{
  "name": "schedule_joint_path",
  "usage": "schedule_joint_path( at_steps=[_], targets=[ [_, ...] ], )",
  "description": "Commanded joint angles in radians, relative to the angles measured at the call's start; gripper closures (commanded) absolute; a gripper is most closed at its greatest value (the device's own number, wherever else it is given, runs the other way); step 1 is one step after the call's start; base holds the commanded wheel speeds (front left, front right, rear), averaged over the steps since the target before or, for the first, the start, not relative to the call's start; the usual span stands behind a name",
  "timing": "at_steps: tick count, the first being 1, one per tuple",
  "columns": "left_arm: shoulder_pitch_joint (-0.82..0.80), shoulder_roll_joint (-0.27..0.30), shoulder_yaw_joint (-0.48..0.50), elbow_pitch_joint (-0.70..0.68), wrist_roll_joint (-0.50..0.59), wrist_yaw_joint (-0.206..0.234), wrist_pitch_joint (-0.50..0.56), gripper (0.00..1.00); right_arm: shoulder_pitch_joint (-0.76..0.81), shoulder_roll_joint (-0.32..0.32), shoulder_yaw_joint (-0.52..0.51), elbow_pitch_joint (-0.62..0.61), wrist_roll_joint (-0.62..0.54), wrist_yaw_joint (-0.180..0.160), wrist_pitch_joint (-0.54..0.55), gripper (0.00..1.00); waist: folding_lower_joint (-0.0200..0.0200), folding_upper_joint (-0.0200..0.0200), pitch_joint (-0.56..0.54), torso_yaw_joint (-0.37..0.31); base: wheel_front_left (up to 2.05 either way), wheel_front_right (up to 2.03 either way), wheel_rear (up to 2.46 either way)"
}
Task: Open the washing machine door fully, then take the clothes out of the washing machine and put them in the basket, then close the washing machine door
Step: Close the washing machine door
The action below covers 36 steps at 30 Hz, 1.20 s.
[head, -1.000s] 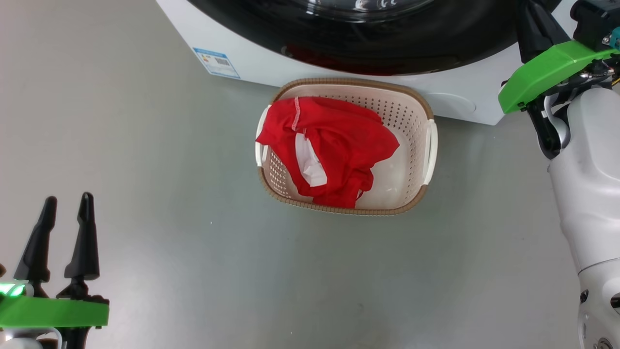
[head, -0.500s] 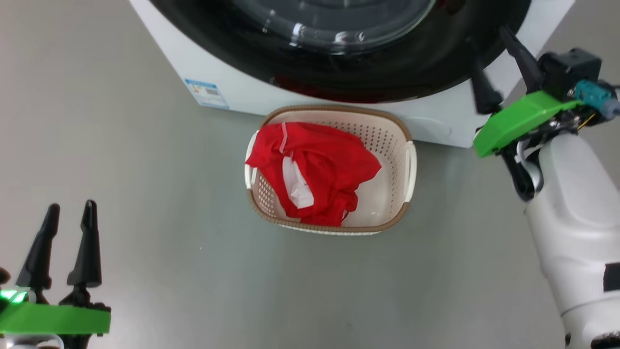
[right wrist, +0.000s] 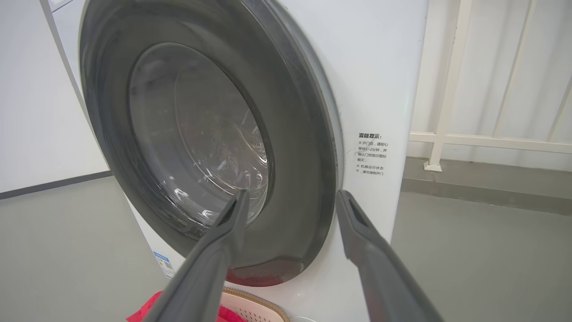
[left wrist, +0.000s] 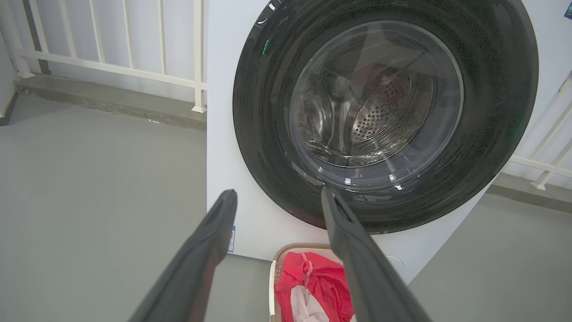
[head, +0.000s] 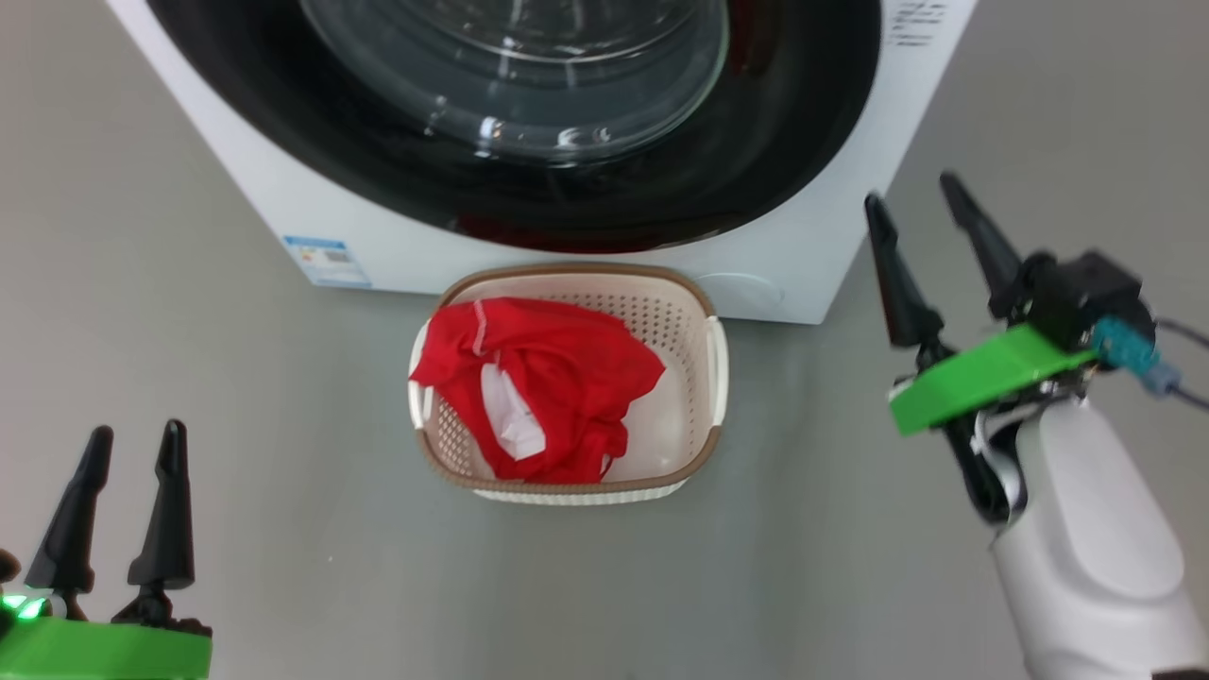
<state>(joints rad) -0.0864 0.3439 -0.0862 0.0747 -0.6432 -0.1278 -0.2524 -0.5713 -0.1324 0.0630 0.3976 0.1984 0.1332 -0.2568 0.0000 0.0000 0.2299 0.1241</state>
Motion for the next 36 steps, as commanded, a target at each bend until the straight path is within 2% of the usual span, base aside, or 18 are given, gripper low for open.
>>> schedule_joint_path(
  at_steps=[1, 11, 20, 36],
  targets=[
    [-0.008, 0.034, 0.046, -0.024, 0.013, -0.003, -0.009, 0.00, 0.023, 0.017, 0.021, -0.038, 0.016, -0.002, -0.005, 0.00, 0.0000, 0.0000, -0.028, -0.031, 0.00, 0.00, 0.00],
    [0.018, 0.025, 0.039, -0.040, -0.002, -0.003, -0.009, 0.00, 0.195, 0.056, 0.012, -0.152, 0.039, -0.002, -0.005, 0.00, 0.0000, 0.0000, -0.079, -0.096, 0.00, 0.00, 0.00],
    [0.048, 0.022, 0.043, -0.047, -0.007, -0.002, -0.009, 0.00, 0.288, 0.067, 0.013, -0.183, 0.042, -0.002, -0.005, 0.00, 0.0000, 0.0000, -0.111, -0.147, 0.00, 0.00, 0.00],
    [0.067, 0.012, 0.038, -0.053, 0.015, 0.004, -0.009, 0.00, 0.356, 0.075, -0.022, -0.197, 0.039, -0.002, -0.005, 0.00, 0.0000, 0.0000, -0.129, -0.164, 0.00, 0.00, 0.00]
  ],
)
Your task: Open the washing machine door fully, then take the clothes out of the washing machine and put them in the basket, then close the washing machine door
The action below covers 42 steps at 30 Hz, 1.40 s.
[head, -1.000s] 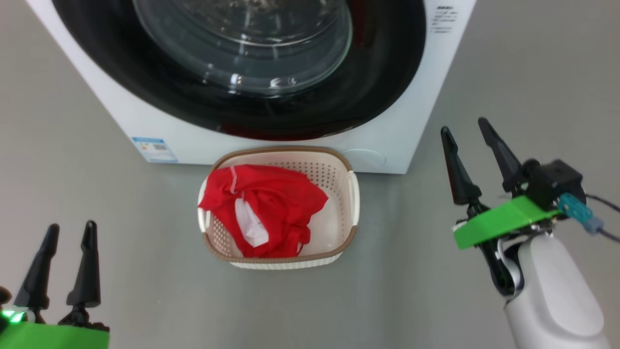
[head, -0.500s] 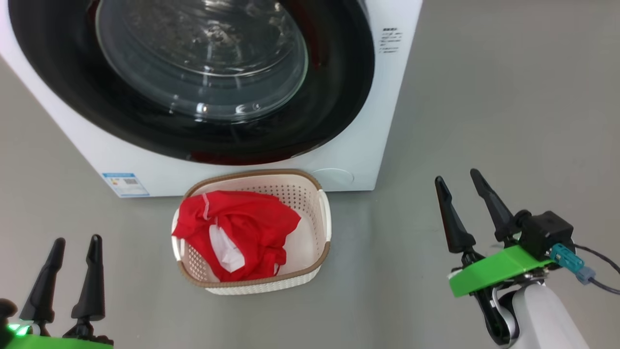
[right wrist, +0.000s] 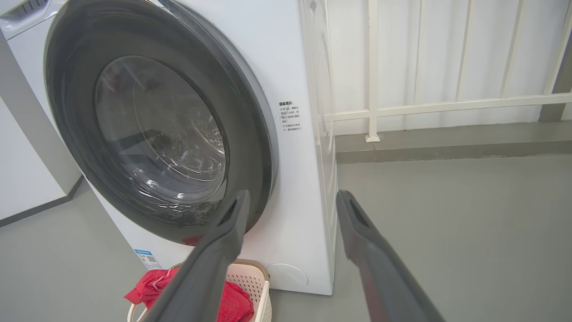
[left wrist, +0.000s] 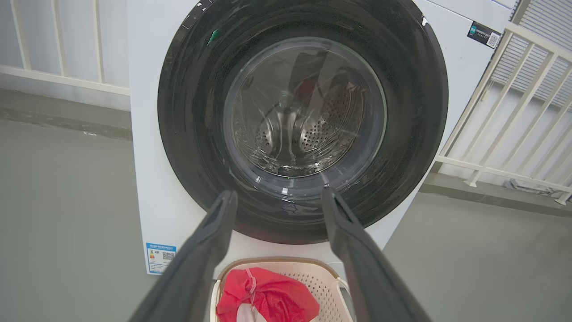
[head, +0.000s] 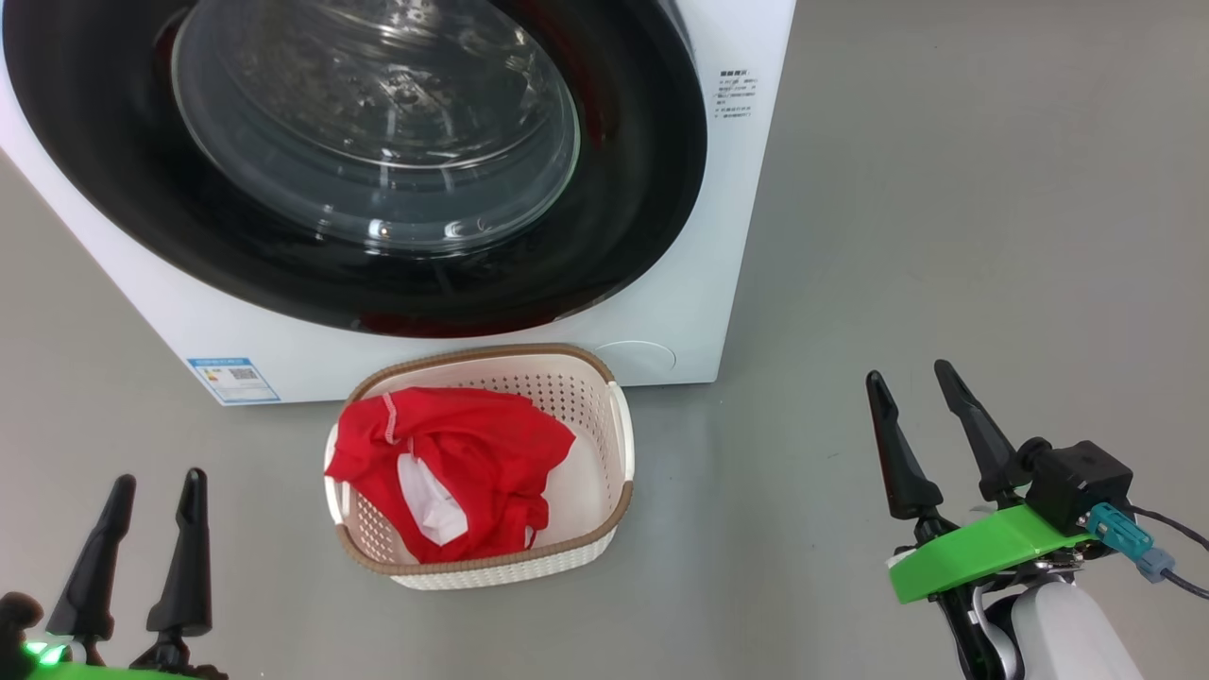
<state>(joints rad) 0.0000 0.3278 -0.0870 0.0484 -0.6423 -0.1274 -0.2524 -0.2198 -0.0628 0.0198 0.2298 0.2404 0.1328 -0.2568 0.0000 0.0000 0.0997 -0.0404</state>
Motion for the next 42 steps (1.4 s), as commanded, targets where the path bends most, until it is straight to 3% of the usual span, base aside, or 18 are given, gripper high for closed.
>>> schedule_joint_path(
  at_steps=[1, 42],
  targets=[
    [-0.020, 0.029, 0.038, -0.026, 0.014, 0.003, -0.009, 0.00, 0.004, 0.006, 0.019, -0.030, -0.005, -0.002, -0.005, 0.00, 0.0000, 0.0000, 0.002, 0.002, 0.00, 0.00, 0.00],
    [-0.015, 0.023, 0.027, -0.018, 0.017, 0.014, -0.009, 0.00, 0.007, 0.002, 0.034, -0.006, -0.007, -0.002, -0.005, 0.00, 0.0000, 0.0000, -0.025, 0.010, 0.00, 0.00, 0.00]
  ],
)
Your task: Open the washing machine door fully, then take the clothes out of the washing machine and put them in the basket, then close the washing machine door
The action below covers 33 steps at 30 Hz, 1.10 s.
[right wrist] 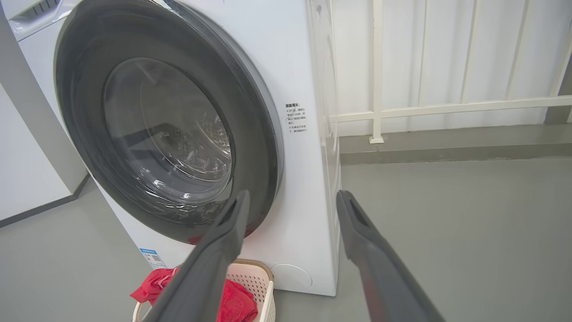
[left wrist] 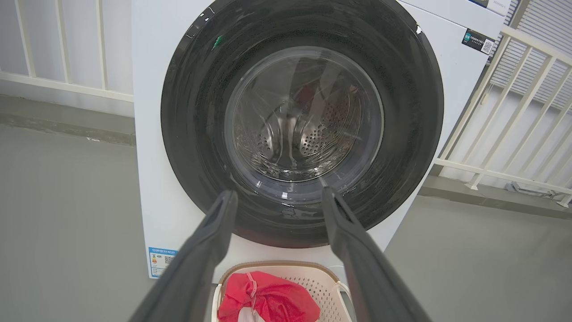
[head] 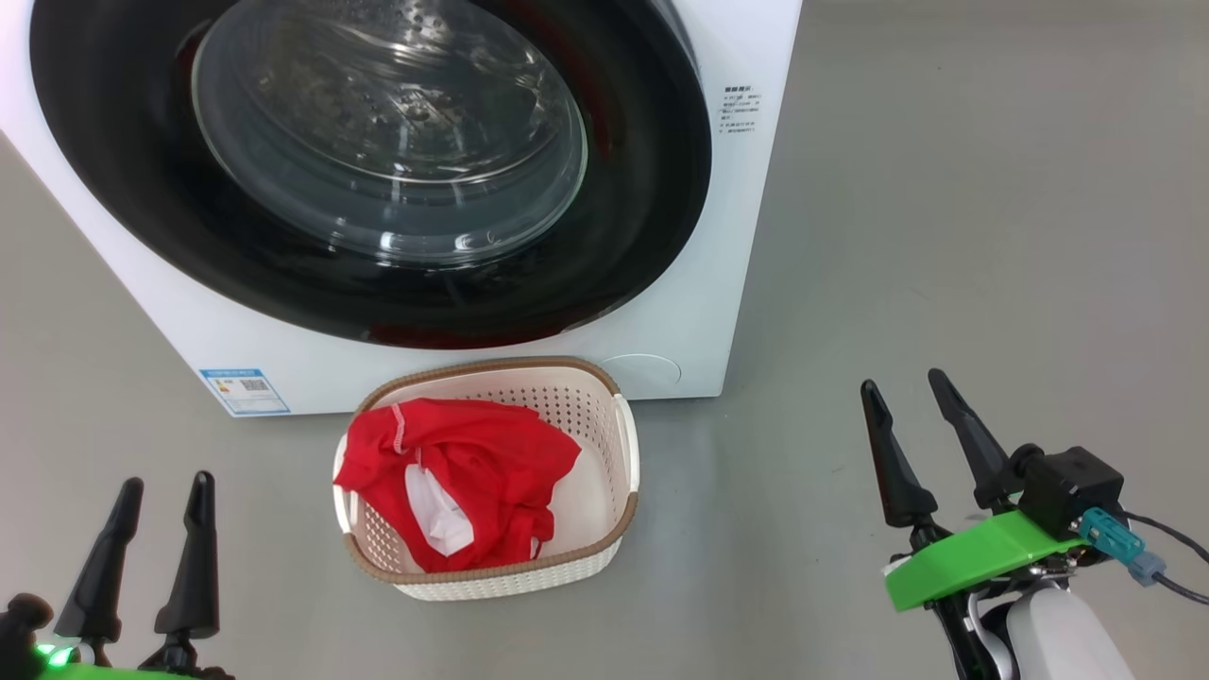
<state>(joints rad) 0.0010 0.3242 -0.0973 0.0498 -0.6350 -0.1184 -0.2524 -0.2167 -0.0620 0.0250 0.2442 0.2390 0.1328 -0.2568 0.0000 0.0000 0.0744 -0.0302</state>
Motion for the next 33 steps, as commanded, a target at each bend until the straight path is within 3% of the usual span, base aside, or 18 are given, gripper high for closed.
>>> schedule_joint_path(
  at_steps=[1, 8, 9, 13, 19, 23, 33],
  targets=[
    [-0.015, 0.026, 0.037, -0.019, 0.010, 0.005, -0.009, 0.00, 0.004, 0.001, 0.029, -0.020, -0.005, -0.002, -0.005, 0.00, 0.0000, 0.0000, 0.000, 0.000, 0.00, 0.00, 0.00],
    [-0.014, 0.025, 0.038, -0.022, -0.004, 0.005, -0.008, 0.00, 0.001, 0.001, 0.030, -0.022, -0.005, -0.002, -0.005, 0.00, 0.0000, 0.0000, 0.005, 0.000, 0.00, 0.00, 0.00],
    [0.011, -0.003, -0.001, 0.000, -0.004, 0.000, 0.000, 1.00, 0.012, 0.000, 0.001, 0.002, 0.001, 0.000, 0.000, 1.00, 0.0000, 0.0000, 0.005, 0.000, 0.00, 0.00, 0.00],
    [0.022, -0.045, -0.014, 0.043, -0.008, 0.000, 0.007, 1.00, 0.034, 0.003, -0.001, 0.046, 0.008, 0.000, 0.003, 1.00, 0.0000, 0.0000, 0.005, 0.001, 0.00, 0.00, 0.00],
    [0.018, -0.056, -0.005, 0.048, -0.056, -0.001, 0.023, 1.00, 0.039, 0.003, -0.006, 0.042, 0.075, 0.000, 0.020, 1.00, 0.0023, 0.0000, -0.001, 0.002, 0.00, 0.00, 0.00],
    [0.013, -0.062, 0.002, 0.054, -0.088, -0.001, 0.034, 1.00, 0.042, 0.003, -0.010, 0.041, 0.119, 0.000, 0.032, 1.00, 0.0003, 0.0000, -0.002, 0.003, 0.00, 0.00, 0.00],
    [0.001, -0.079, 0.018, 0.069, -0.167, -0.002, 0.062, 1.00, 0.046, 0.003, -0.021, 0.039, 0.229, 0.000, 0.060, 1.00, 0.0000, 0.0000, -0.007, 0.005, 0.00, 0.00, 0.00]
  ],
)
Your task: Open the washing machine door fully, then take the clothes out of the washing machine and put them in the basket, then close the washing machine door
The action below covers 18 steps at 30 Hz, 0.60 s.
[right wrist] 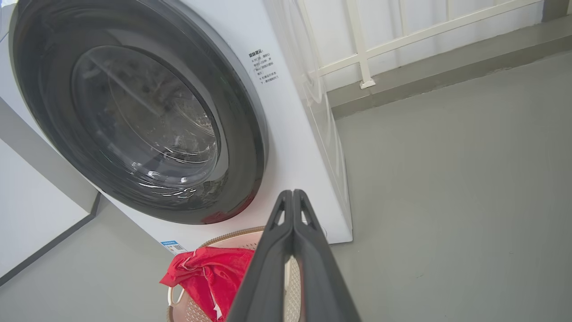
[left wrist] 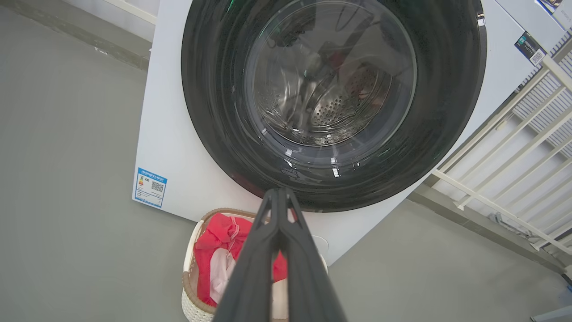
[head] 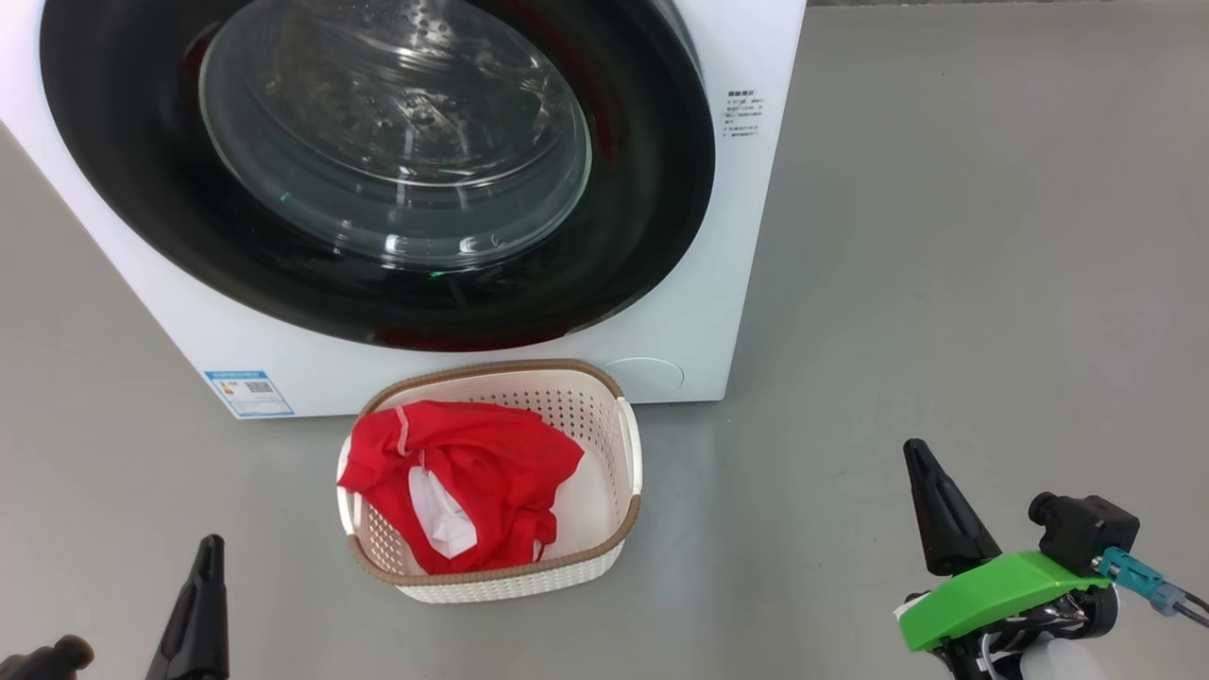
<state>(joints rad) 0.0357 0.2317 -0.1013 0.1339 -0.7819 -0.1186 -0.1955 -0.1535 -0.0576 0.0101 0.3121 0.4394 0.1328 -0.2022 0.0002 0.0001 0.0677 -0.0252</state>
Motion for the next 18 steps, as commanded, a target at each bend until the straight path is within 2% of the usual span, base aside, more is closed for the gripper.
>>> schedule_joint_path(
  at_steps=[1, 18],
  targets=[
    [-0.035, 0.012, 0.024, -0.014, -0.028, -0.002, 0.007, 1.00, -0.017, -0.001, -0.007, -0.030, 0.039, 0.000, 0.009, 1.00, -0.0002, -0.0001, -0.001, 0.001, 0.00, 0.00, 0.00],
    [-0.052, -0.016, 0.051, 0.005, -0.154, -0.003, 0.052, 1.00, -0.007, -0.001, -0.024, -0.035, 0.215, -0.001, 0.055, 1.00, -0.0002, -0.0001, -0.011, 0.004, 0.00, 0.00, 0.00]
  ],
)
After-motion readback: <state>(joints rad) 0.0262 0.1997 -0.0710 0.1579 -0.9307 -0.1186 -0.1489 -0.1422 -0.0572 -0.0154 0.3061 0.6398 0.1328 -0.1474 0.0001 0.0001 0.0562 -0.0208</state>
